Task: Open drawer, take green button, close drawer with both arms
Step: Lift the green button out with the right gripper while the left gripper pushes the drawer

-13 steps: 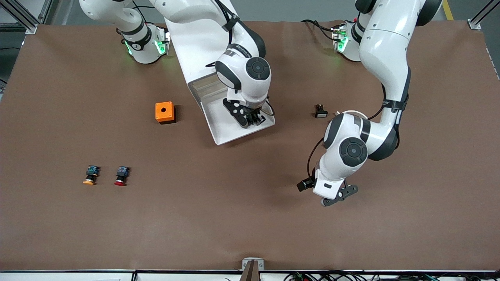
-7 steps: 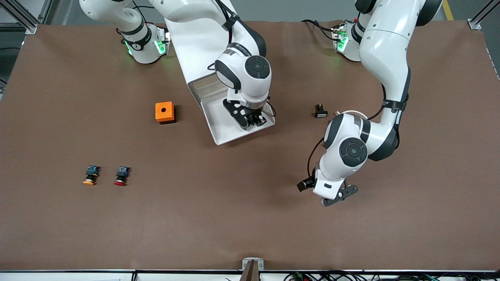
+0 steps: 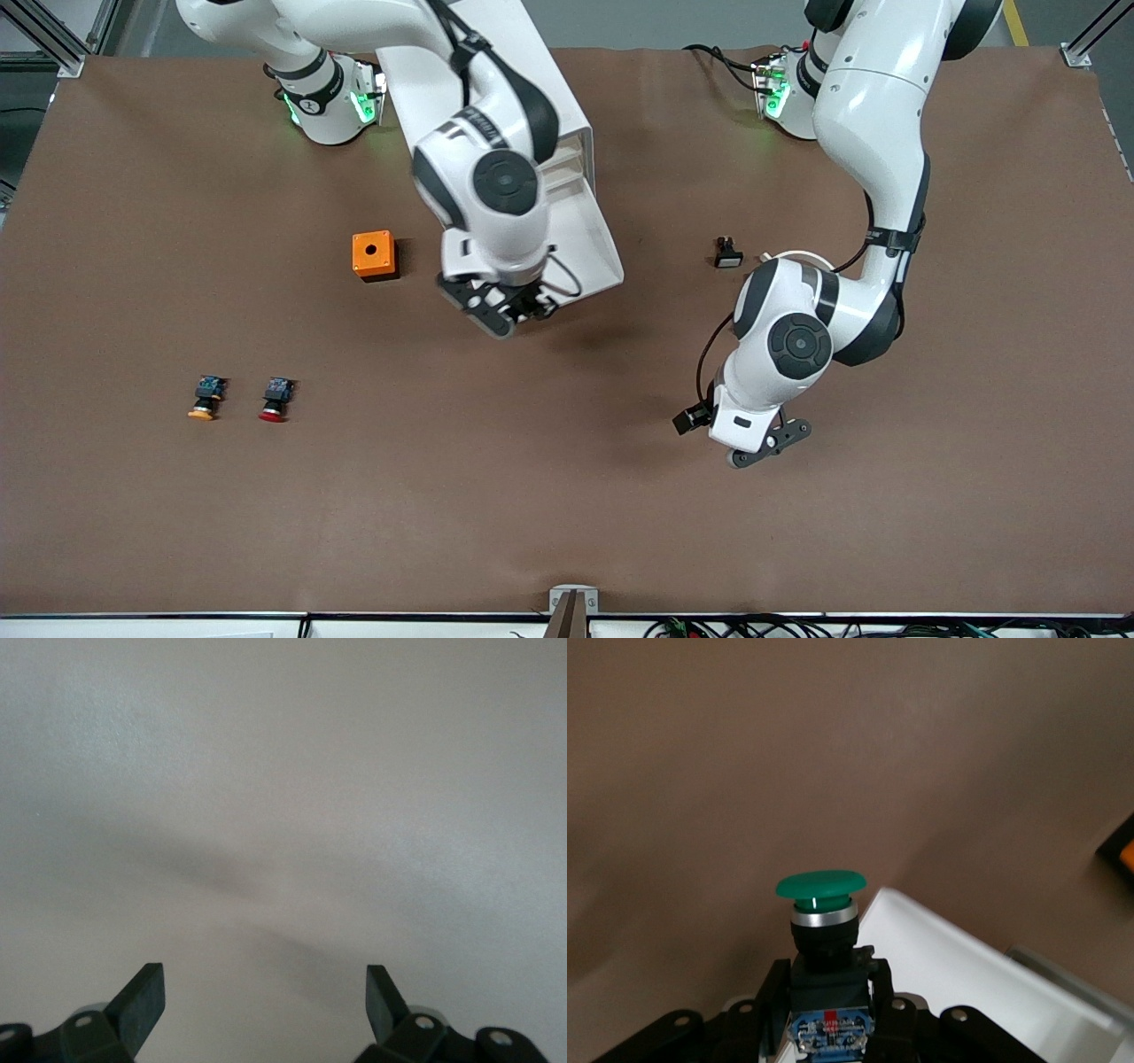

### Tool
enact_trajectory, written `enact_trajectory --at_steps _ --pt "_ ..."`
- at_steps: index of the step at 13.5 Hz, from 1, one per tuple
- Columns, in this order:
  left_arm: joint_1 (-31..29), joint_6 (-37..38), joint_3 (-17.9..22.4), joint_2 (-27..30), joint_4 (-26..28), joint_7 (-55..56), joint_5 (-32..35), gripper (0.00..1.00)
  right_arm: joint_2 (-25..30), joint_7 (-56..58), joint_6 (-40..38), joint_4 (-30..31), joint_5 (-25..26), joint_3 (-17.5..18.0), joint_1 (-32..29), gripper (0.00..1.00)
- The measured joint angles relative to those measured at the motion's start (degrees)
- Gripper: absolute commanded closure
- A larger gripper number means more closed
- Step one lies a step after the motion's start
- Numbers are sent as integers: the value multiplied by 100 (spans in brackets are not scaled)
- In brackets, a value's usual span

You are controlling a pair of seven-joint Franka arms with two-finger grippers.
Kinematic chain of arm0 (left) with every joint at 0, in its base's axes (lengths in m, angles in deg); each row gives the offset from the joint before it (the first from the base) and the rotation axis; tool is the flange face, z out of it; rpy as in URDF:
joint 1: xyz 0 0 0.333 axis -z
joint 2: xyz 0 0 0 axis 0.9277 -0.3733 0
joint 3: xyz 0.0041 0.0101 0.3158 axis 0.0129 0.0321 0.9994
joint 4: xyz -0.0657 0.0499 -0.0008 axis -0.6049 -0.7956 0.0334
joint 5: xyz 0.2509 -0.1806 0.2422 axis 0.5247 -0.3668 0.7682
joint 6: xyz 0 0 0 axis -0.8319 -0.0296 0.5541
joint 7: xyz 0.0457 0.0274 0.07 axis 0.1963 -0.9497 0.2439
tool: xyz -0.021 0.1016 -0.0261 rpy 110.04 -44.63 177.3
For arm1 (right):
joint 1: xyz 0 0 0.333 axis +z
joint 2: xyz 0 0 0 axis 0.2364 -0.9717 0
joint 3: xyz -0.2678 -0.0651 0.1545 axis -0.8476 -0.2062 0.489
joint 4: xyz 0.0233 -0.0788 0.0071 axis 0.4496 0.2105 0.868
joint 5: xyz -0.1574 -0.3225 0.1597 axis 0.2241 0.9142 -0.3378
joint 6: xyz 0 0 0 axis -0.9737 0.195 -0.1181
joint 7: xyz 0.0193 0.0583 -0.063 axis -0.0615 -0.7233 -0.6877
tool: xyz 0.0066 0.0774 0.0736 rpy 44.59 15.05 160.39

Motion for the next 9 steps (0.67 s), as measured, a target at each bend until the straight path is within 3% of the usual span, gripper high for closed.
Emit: enact_trajectory --at_steps 6,9 --pt "542 0 -14 -21 141 772 0 0 153 2701 103 387 -3 -27 -1208 100" --pt "798 0 -17 -27 176 1072 0 0 240 3710 749 987 -2 -29 -1694 100"
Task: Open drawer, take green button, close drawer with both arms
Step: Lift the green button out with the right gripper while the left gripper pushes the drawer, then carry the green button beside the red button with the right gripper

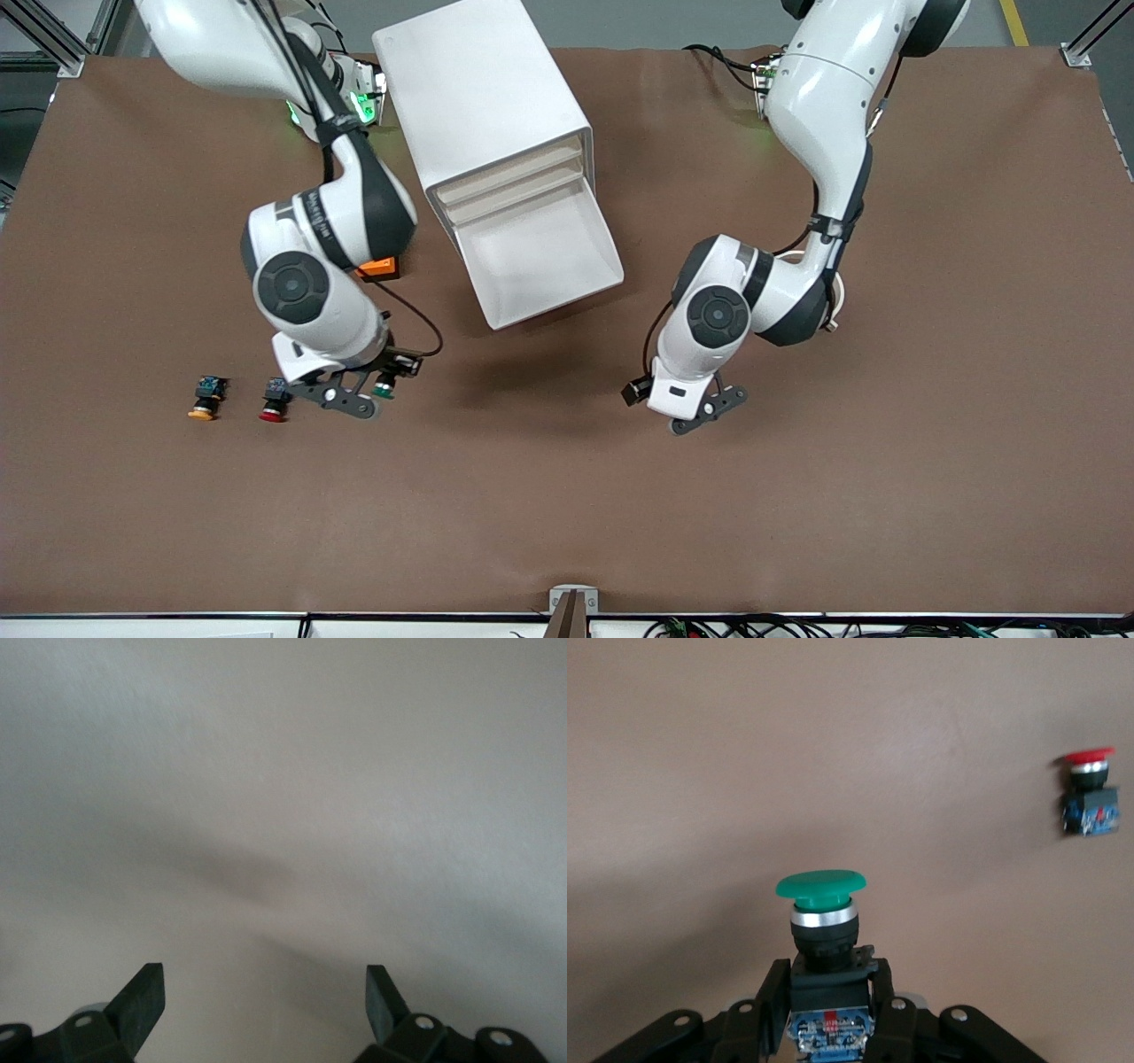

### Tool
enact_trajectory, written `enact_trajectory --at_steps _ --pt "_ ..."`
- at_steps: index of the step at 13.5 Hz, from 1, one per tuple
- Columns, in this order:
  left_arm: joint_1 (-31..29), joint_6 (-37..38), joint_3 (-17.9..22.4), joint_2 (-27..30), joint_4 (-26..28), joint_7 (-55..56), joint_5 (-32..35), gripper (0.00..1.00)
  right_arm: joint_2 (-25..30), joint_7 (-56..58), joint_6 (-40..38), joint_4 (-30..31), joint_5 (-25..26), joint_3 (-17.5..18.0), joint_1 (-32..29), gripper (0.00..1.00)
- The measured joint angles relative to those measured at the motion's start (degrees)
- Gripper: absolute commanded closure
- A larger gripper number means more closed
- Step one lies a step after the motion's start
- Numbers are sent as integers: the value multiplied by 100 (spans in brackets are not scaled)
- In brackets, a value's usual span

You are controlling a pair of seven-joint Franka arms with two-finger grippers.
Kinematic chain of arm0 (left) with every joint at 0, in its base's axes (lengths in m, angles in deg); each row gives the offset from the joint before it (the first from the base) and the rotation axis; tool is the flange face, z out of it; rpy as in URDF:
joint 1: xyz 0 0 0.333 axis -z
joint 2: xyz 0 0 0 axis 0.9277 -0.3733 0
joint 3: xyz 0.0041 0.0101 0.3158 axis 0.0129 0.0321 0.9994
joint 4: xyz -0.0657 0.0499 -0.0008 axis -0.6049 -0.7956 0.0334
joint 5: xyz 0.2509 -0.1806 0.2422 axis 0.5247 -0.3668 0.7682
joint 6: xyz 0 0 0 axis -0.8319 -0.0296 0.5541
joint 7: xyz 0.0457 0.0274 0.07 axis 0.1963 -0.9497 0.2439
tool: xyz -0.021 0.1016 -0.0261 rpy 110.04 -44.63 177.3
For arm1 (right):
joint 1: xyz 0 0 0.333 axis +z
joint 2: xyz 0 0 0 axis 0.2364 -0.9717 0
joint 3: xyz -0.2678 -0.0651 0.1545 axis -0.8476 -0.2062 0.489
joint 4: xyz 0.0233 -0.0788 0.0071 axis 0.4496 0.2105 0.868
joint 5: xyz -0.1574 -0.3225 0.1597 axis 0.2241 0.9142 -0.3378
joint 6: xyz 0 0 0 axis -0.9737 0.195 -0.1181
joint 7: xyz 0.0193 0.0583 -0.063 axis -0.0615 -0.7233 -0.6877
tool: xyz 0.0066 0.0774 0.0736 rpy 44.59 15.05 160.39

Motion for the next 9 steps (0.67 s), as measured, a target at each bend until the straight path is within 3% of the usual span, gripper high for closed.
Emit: enact_trajectory --at_steps 4,9 --pt "341 2 -5 -1 18 392 0 0 140 804 1027 966 31 -2 -310 100" --pt "683 3 -36 -13 141 740 0 0 155 1463 1861 1522 35 -7 -784 100"
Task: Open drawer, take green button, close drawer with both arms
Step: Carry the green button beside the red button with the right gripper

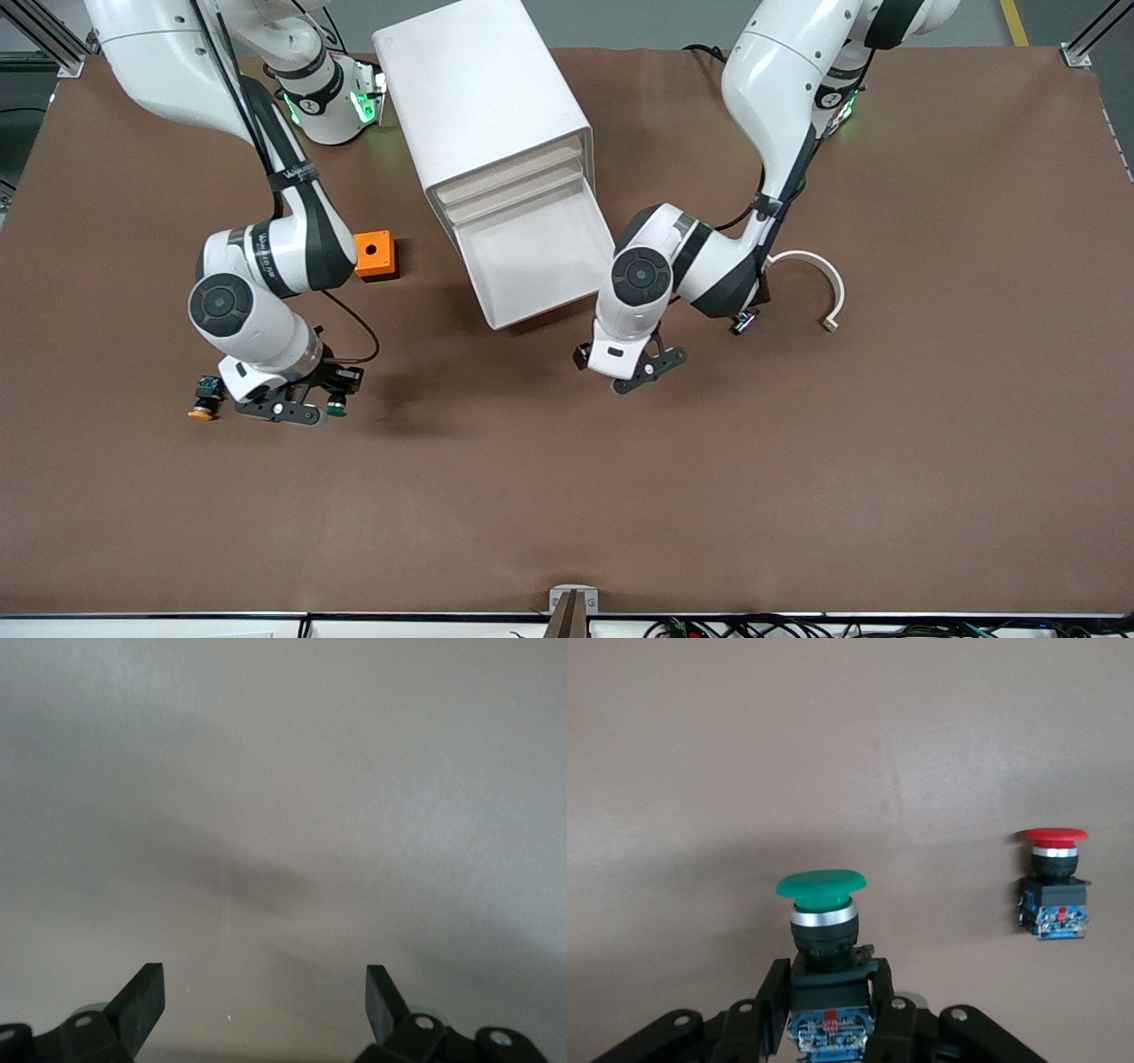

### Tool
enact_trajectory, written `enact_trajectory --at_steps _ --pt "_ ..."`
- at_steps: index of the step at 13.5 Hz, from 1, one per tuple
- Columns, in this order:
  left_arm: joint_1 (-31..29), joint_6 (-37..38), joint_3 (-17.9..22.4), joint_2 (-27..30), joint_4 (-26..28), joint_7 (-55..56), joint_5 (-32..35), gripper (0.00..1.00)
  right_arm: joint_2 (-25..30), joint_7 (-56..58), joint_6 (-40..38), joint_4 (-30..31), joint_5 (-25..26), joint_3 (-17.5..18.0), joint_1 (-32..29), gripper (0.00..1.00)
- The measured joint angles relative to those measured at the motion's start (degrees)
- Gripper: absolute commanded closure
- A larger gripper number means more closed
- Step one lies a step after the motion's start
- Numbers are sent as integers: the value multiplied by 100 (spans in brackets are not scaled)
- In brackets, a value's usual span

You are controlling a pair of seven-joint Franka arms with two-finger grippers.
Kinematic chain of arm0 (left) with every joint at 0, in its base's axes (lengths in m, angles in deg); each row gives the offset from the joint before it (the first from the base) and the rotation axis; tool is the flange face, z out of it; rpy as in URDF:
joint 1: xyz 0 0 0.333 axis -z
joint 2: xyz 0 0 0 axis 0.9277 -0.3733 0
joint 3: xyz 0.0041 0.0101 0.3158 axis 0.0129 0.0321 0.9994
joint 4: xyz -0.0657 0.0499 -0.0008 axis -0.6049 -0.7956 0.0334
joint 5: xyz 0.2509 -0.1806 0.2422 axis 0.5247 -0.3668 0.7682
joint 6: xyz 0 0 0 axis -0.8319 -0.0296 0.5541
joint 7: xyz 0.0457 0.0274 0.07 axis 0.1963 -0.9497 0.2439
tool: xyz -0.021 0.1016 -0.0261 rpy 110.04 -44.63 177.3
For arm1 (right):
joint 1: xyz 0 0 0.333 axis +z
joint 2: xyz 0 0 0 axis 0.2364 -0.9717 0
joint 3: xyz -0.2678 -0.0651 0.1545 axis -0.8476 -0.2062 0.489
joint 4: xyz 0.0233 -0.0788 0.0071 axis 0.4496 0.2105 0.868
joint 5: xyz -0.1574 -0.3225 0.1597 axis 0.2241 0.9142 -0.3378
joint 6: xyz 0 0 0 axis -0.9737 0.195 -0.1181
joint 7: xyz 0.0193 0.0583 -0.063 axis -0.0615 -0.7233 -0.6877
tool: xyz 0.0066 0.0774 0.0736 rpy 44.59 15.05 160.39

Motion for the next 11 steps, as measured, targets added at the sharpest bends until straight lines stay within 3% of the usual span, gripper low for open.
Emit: enact_trajectory --at_steps 4,11 --pt "58 11 -321 -23 48 104 0 0 -14 17 738 583 1 13 -26 100" --pt "81 29 -870 -38 137 688 -67 0 -236 16 1180 824 1 10 -165 100"
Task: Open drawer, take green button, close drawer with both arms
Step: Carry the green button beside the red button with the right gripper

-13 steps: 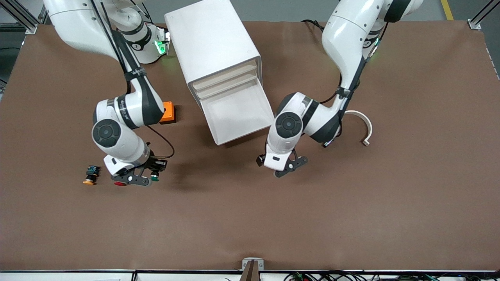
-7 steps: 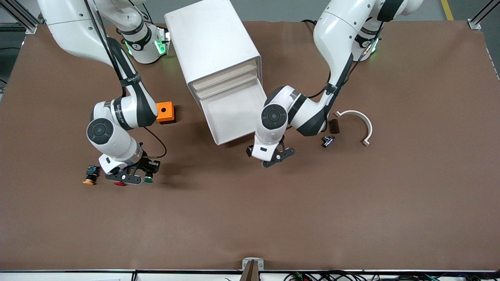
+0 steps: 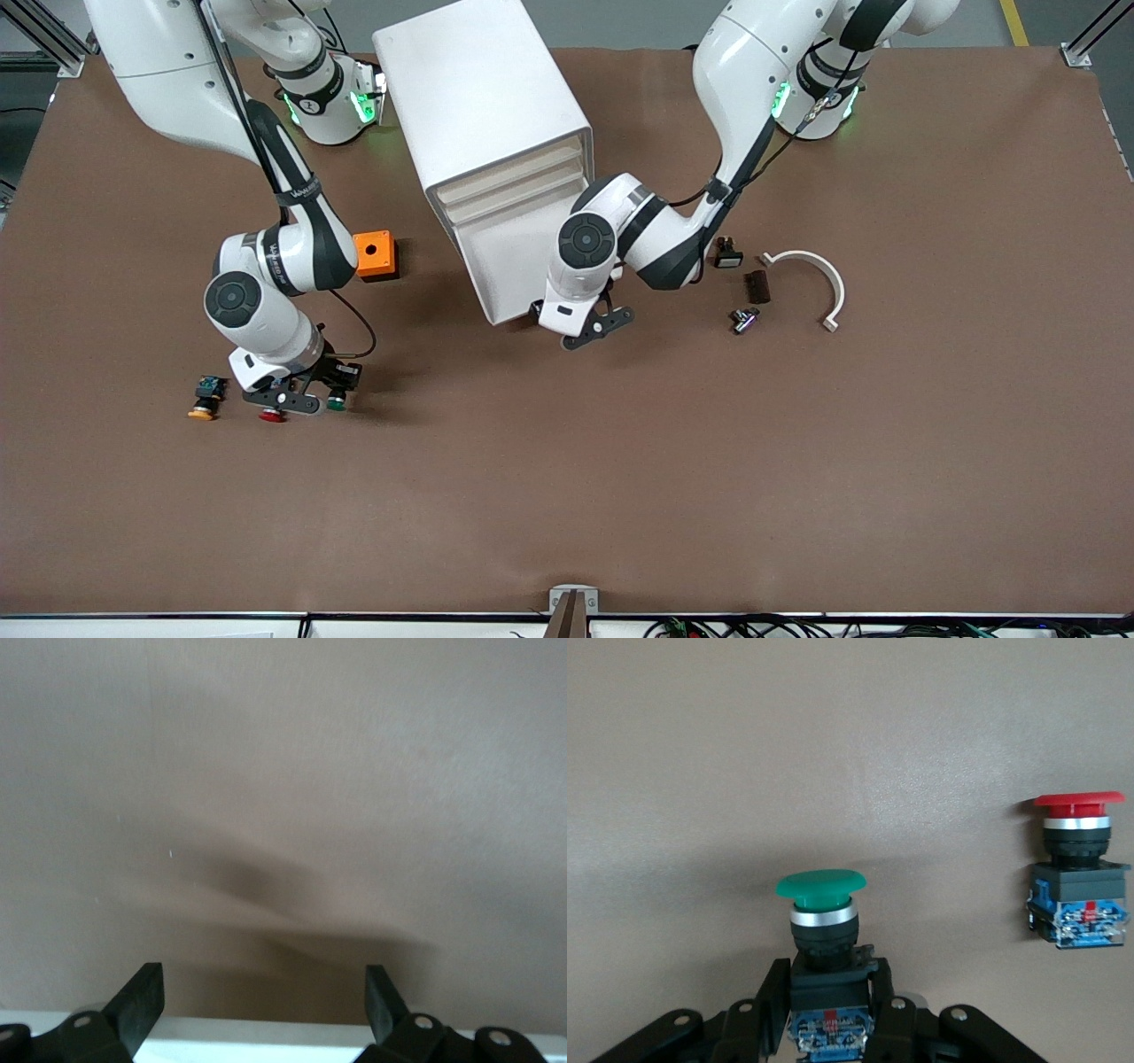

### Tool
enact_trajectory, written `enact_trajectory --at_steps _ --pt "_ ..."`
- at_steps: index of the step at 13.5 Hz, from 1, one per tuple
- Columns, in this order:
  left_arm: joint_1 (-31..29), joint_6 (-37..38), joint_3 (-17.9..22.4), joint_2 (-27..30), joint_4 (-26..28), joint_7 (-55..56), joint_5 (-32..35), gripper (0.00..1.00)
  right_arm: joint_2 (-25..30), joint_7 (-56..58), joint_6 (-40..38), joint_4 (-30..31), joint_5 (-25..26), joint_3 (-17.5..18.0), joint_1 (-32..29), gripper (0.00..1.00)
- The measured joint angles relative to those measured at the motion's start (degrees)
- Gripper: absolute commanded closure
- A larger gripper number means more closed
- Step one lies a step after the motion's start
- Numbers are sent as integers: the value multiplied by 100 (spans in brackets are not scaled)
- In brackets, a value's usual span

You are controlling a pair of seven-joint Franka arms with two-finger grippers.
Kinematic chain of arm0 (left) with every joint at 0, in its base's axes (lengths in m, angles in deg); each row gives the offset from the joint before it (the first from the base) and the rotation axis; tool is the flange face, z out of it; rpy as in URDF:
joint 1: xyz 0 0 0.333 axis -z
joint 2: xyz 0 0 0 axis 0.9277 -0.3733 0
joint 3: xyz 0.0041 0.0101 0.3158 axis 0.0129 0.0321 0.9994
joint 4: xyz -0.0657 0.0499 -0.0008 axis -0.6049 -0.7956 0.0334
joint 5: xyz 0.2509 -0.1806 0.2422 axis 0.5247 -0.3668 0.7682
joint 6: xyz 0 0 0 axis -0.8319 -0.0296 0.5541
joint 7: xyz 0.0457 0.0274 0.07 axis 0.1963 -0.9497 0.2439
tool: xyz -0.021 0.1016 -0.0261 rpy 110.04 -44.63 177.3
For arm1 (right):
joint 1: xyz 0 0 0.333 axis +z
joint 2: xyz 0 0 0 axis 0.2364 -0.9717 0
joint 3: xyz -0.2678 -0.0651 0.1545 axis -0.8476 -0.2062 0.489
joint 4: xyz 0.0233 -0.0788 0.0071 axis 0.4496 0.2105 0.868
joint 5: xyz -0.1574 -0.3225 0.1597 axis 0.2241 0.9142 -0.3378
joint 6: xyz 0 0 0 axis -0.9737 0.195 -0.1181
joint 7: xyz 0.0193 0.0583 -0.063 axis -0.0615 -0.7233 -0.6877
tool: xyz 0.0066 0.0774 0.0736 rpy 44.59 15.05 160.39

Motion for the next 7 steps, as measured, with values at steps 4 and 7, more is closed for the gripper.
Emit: enact_trajectory --at_steps 4,7 --pt "63 6 -216 -68 15 343 -195 0 -167 -4 138 3 0 0 -7 100" --pt "215 6 -288 -88 15 578 -289 0 -166 -3 143 -3 0 -1 -60 100"
